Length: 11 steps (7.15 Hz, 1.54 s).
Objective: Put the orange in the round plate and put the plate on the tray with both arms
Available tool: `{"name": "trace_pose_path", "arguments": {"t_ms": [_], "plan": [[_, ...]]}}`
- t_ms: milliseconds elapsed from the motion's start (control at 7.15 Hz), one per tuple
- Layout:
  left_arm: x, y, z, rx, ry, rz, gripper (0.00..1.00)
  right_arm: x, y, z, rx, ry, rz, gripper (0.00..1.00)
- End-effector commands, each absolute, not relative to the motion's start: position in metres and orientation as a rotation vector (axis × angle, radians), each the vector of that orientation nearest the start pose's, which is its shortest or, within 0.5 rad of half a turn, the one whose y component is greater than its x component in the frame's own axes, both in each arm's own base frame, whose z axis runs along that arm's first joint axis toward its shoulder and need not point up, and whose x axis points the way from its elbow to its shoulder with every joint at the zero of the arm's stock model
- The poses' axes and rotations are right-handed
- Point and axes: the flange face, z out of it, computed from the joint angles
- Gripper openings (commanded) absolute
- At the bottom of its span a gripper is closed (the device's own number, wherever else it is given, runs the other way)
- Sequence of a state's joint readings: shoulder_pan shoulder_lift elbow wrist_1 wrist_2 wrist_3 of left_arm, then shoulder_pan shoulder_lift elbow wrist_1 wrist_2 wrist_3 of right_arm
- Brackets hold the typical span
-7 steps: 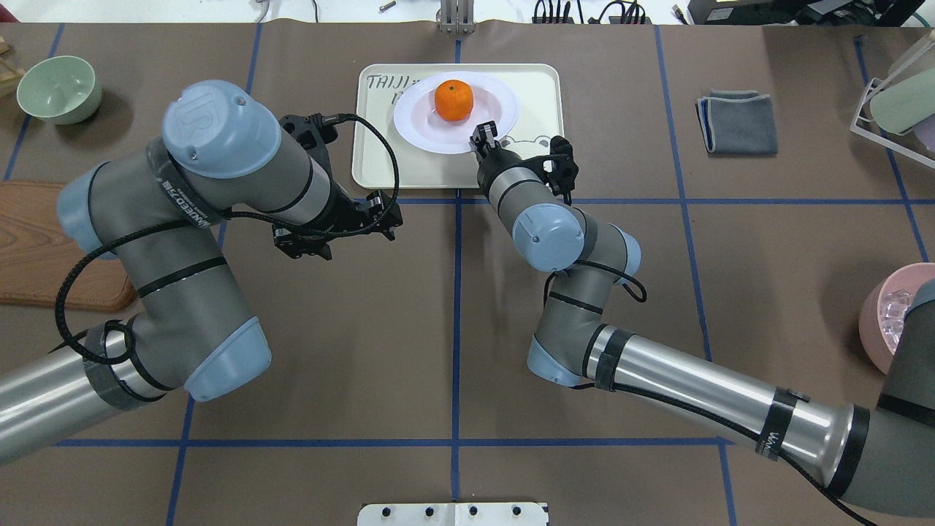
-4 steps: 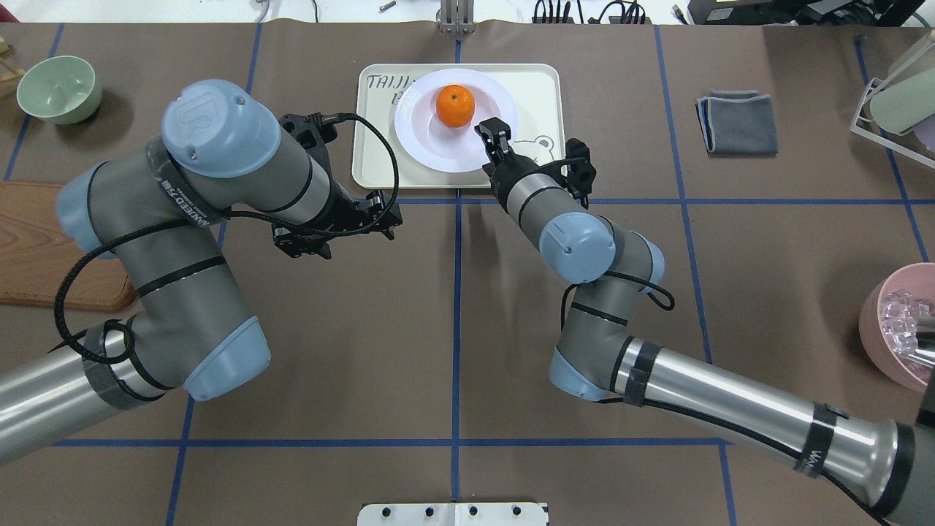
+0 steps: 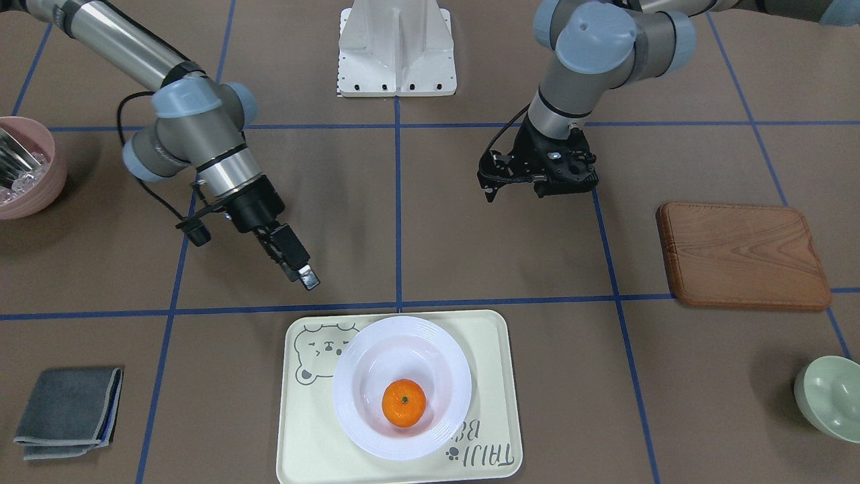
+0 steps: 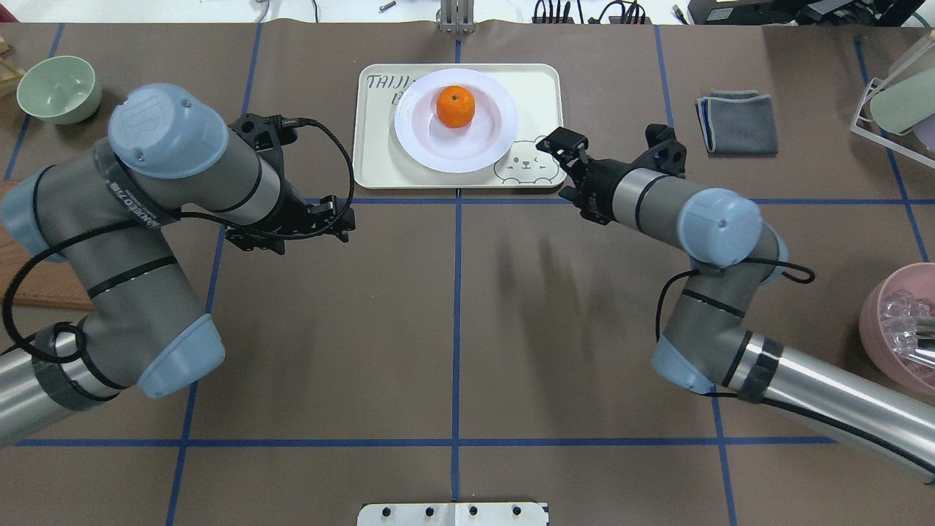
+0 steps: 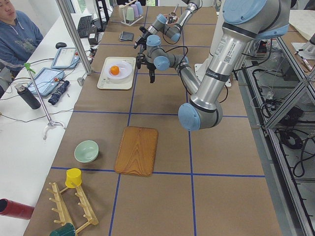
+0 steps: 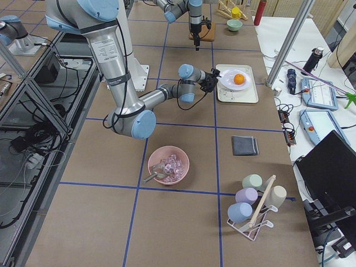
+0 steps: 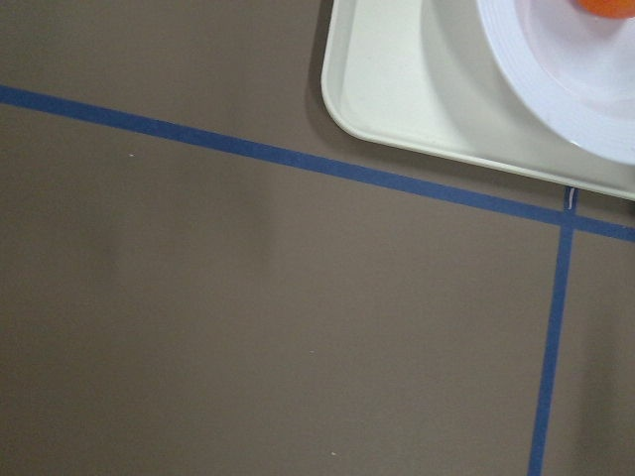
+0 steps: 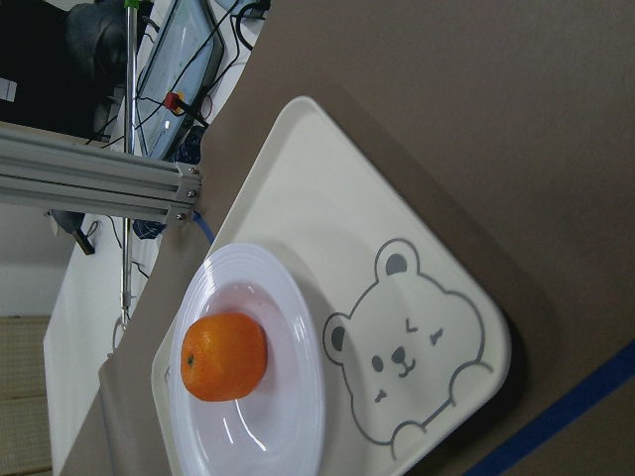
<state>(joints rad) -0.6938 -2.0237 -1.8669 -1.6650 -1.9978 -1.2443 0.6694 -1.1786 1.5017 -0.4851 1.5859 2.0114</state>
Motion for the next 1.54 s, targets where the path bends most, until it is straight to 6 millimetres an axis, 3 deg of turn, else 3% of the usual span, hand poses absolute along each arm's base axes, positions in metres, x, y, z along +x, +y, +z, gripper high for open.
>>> {"name": "trace_pose_path", "arguments": {"t_ms": [0, 140, 280, 420, 559, 839, 1259, 1399], "plan": [[0.358, -0.458, 0.311, 0.111, 0.862, -0.084, 0.98, -0.267, -0.545, 0.408, 0.122, -1.365, 0.607, 1.00], [0.328, -0.459, 0.331, 0.144, 0.832, -0.045, 0.98, -0.190, -0.564, 0.425, 0.128, -1.311, 0.509, 1.00], [0.293, -0.460, 0.357, 0.162, 0.799, 0.001, 0.98, -0.145, -0.571, 0.443, 0.163, -1.238, 0.371, 1.00], [0.253, -0.464, 0.382, 0.150, 0.795, 0.037, 0.98, -0.111, -0.566, 0.476, 0.224, -1.169, 0.228, 1.00], [0.208, -0.468, 0.410, 0.173, 0.767, 0.088, 0.98, -0.080, -0.569, 0.494, 0.246, -1.107, 0.135, 1.00], [0.142, -0.471, 0.454, 0.201, 0.712, 0.161, 0.98, -0.032, -0.576, 0.514, 0.262, -1.028, 0.044, 1.00], [0.040, -0.486, 0.491, 0.154, 0.707, 0.210, 0.98, 0.016, -0.583, 0.551, 0.217, -0.818, -0.137, 1.00], [0.017, -0.489, 0.503, 0.148, 0.709, 0.179, 0.98, 0.018, -0.600, 0.534, 0.149, -0.792, -0.181, 1.00]]}}
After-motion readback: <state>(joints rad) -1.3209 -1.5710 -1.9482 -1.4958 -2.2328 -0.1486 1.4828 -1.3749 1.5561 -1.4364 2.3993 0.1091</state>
